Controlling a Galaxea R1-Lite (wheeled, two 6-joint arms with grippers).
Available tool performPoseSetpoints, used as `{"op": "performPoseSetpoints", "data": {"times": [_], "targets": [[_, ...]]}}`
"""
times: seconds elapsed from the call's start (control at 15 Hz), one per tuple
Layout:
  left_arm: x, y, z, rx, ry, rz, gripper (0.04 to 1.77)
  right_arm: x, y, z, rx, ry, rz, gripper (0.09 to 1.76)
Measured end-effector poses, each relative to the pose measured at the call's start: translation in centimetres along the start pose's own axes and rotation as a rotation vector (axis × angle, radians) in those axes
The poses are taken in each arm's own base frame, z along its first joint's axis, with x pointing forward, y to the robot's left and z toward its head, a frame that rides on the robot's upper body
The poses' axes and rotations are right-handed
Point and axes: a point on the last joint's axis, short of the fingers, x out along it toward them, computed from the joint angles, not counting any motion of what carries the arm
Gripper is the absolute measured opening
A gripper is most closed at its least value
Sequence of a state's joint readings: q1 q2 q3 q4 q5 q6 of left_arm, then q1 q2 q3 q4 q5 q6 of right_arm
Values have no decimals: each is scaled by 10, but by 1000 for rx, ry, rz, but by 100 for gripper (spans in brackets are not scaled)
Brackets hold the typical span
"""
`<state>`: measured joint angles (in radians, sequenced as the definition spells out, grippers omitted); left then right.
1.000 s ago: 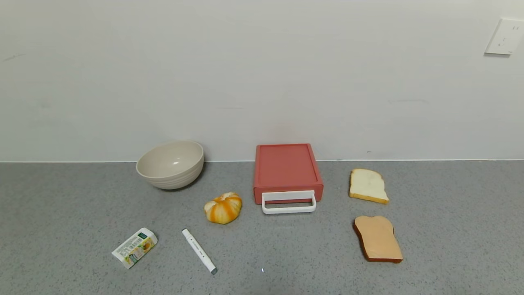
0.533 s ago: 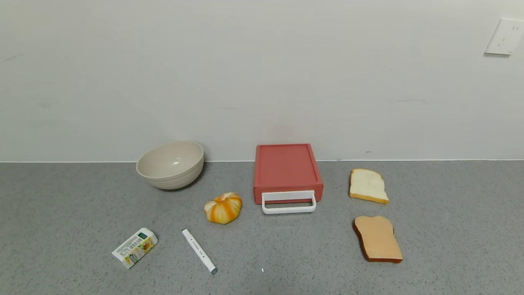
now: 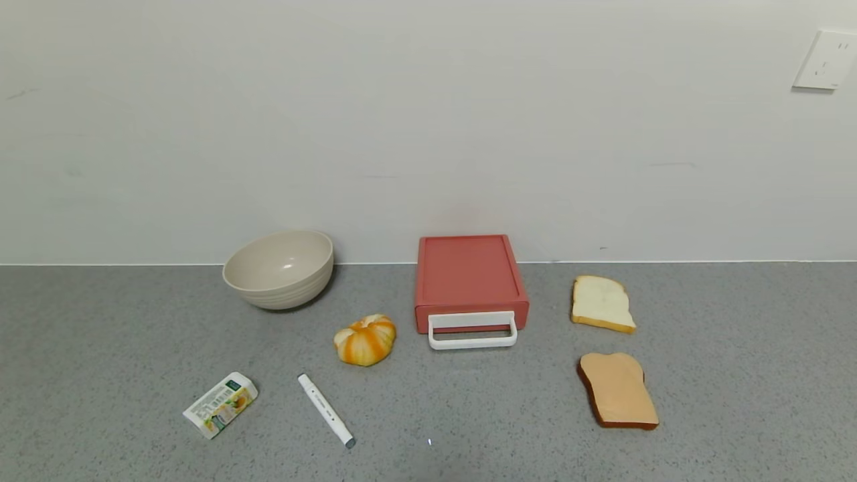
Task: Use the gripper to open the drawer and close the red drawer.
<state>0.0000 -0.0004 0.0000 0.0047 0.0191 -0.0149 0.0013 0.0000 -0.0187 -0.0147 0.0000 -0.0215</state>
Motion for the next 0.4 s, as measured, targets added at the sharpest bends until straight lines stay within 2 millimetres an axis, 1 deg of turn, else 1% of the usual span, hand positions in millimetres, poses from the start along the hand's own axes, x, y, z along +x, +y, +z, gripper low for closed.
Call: {"op": "performPoseSetpoints", "data": {"times": [0.13,0.4], "targets": [[0,0,0,-2,0,1,173,1,0,-5,2,27,2,170],[0,0,0,-3,0,1,173,1,0,-6,6,31,3,170]]}}
